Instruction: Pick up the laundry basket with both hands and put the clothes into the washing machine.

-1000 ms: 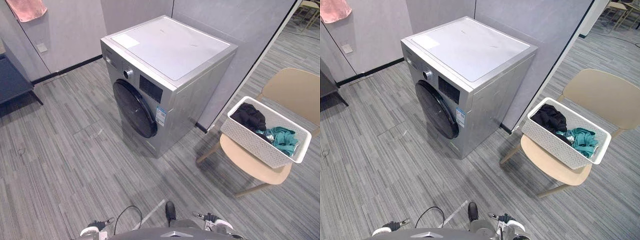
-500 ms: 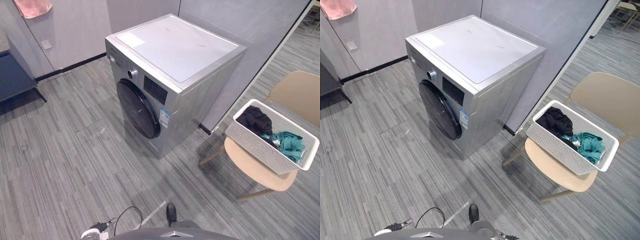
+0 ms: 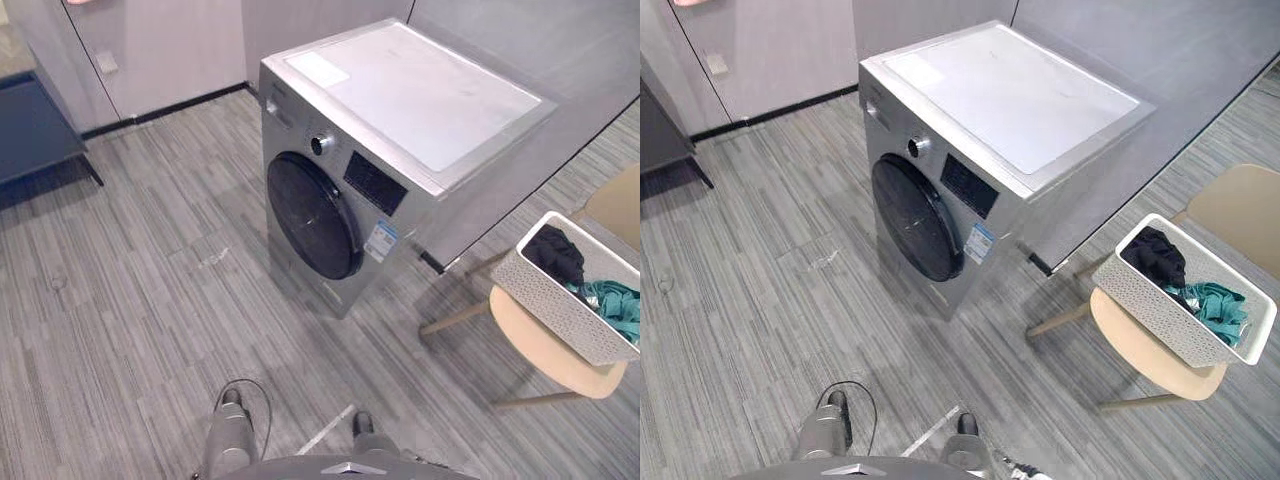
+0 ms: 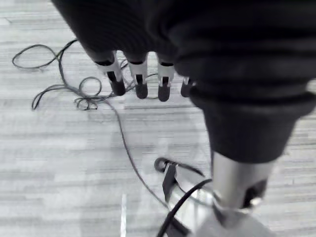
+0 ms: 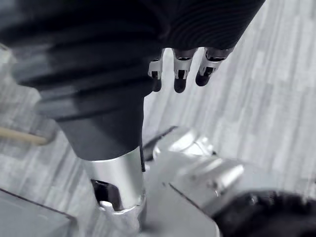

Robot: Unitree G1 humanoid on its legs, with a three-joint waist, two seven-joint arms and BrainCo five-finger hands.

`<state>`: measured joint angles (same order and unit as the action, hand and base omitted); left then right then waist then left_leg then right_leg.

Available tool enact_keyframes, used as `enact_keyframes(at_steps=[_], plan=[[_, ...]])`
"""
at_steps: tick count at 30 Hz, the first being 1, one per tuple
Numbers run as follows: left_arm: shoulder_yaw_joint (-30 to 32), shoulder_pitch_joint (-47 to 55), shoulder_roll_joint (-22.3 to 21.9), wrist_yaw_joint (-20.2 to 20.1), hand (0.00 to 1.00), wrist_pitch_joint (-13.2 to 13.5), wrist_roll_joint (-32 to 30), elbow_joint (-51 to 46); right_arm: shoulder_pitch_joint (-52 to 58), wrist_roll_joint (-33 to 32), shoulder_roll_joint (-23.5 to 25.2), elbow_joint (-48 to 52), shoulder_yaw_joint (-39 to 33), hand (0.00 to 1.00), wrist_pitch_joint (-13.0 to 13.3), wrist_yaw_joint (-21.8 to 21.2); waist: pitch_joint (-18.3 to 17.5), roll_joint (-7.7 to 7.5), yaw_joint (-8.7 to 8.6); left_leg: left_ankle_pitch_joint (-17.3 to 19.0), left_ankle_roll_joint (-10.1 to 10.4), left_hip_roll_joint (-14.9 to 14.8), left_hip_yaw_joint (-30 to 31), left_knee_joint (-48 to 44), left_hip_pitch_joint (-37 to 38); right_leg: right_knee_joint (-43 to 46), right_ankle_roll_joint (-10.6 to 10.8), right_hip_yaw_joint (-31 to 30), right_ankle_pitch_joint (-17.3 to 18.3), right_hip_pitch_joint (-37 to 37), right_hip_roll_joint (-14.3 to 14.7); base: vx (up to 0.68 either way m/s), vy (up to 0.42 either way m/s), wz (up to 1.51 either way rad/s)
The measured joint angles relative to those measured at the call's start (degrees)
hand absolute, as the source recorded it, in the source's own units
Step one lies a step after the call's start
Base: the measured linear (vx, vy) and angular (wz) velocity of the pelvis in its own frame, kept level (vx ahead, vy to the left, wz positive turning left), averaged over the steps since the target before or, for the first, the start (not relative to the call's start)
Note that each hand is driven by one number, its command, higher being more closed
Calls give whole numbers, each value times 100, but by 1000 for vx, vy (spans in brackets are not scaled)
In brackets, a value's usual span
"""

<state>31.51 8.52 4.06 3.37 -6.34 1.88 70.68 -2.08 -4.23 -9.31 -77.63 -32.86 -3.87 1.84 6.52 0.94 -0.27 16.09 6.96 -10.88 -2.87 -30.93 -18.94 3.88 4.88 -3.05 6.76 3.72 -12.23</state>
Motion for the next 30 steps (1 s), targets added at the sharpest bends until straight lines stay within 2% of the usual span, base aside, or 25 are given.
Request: enact_keyframes(at_steps=[1, 2, 3, 4, 6, 8, 9, 10, 11, 12, 13, 14, 15, 16, 19, 23, 25, 27, 30], plan=[[-283, -3, 91, 9, 0, 2, -5, 59, -29, -12, 18, 11, 173, 0, 13, 6, 4, -107, -8, 188, -127, 237, -225, -33, 131, 75, -3, -117, -654, 27, -274, 207, 352, -52], [-388, -43, 99, 2, 0, 13, -19, 61, -42, -6, -11, 18, 237, 0, 15, 5, -25, -146, -4, 181, -171, 255, -306, 106, 241, 142, -67, -108, -937, 49, -277, 234, 407, -44], [-539, -64, 150, -3, 0, 21, -36, 66, -29, 4, -53, 21, 377, 0, 24, 1, -45, 9, 20, 87, -248, 283, -446, 450, 490, 214, -227, -83, -1322, 117, -269, 195, 278, -43], [-757, -67, 138, -7, 0, 28, -45, 62, -30, 4, -114, 45, 595, 0, 20, 0, -136, 66, 2, -134, -378, 337, -583, 939, 837, 569, -395, -81, -1463, 258, -246, 234, 234, -36], [-1058, -116, 174, -7, 0, 81, -57, -25, -31, 4, -120, 199, 891, 0, 19, -4, -156, 55, -38, -318, -505, 460, -775, 1481, 1340, 1415, -441, -62, -1199, 473, -243, 271, 175, -21], [-1201, -126, 231, -4, 0, 117, -55, -102, -60, -2, -118, 352, 1176, 0, 34, -5, -162, 92, -64, -360, -531, 472, -868, 1673, 1625, 2052, -300, 108, -715, 711, -121, 276, 60, -30], [-1226, -147, 259, 4, 0, 123, -37, -169, -124, -8, -121, 558, 1523, 0, 37, -15, -145, 182, -59, -363, -526, 361, -928, 1834, 1847, 2421, -187, 333, -199, 902, 189, 261, -21, -44], [-1237, -196, 263, 10, 0, 123, -23, -170, -166, -10, -122, 654, 1692, 0, 31, -29, -113, 239, -52, -362, -525, 277, -980, 1908, 1970, 2468, -148, 429, -31, 976, 389, 307, -88, -73], [-1246, -248, 250, 10, 0, 123, 7, -162, -201, -10, -108, 889, 2026, 0, 44, -86, -35, 386, -46, -387, -482, 95, -1009, 2049, 2203, 2195, -165, 631, 100, 1060, 867, 247, -138, -60], [-1246, -266, 244, 9, 0, 128, 21, -158, -227, -9, -110, 1175, 2293, 0, 83, -172, -49, 427, -92, -451, -373, 12, -1023, 2129, 2317, 1258, -223, 805, -105, 1003, 1198, 317, -187, -45], [-1242, -298, 263, 8, 0, 138, 28, -206, -215, -10, -74, 1284, 2451, 0, 122, -228, -109, 320, -140, -477, -310, 86, -1007, 2195, 2385, 371, -206, 869, -694, 884, 1300, 286, -168, -6], [-1236, -320, 289, 8, 0, 146, 28, -255, -180, -11, -39, 1374, 2556, 0, 126, -265, -141, 141, -171, -475, -222, 225, -983, 2238, 2453, -117, -198, 849, -1438, 825, 1257, 301, -172, -3], [-1197, -491, 89, -14, 0, 182, 35, -264, -182, -13, -152, 1415, 2649, 0, 143, -281, -160, 359, -106, -408, -67, 67, -917, 2271, 2478, -340, -475, 900, -1729, 685, 1464, 276, -118, -5], [-1175, -595, -90, -5, 0, 209, 33, -266, -288, -14, -213, 1435, 2809, 0, 144, -294, -193, 417, -94, -496, -27, 47, -817, 2286, 2421, -512, -509, 869, -1716, 616, 1479, 253, -104, -9], [-1180, -759, -362, -6, 0, 193, 26, -258, -369, -37, -263, 1835, 3054, 0, 132, -325, -228, 471, -119, -628, 20, 11, -395, 2413, 2373, -792, -544, 1072, -1691, 368, 1528, 157, -32, 31], [-1138, -777, -368, -5, 0, 189, 30, -274, -600, -89, -389, 2639, 3734, 0, 210, -501, -283, 372, -13, -504, 176, -92, -383, 2523, 2403, -853, -561, 1154, -1650, 305, 1608, -8, 78, 26], [-1117, -780, -332, -5, 0, 188, 30, -280, -731, -113, -394, 2815, 3984, 0, 263, -550, -311, 314, 43, -412, 130, -72, -382, 2643, 2396, -888, -535, 1178, -1668, 360, 1577, -88, 109, 12], [-1019, -770, -240, -2, 0, 173, 24, -283, -754, -227, -358, 2966, 4499, 0, 262, -744, -368, 168, 118, -405, 98, -15, -382, 2660, 2385, -895, -479, 1177, -1674, 354, 1499, -96, 106, 8], [-1013, -767, -173, -3, 0, 122, 22, -277, -759, -267, -309, 3074, 4994, 0, 250, -961, -414, 102, 165, -423, 63, 56, -354, 2666, 2354, -895, -446, 1181, -1686, 373, 1409, -28, 66, 6]])
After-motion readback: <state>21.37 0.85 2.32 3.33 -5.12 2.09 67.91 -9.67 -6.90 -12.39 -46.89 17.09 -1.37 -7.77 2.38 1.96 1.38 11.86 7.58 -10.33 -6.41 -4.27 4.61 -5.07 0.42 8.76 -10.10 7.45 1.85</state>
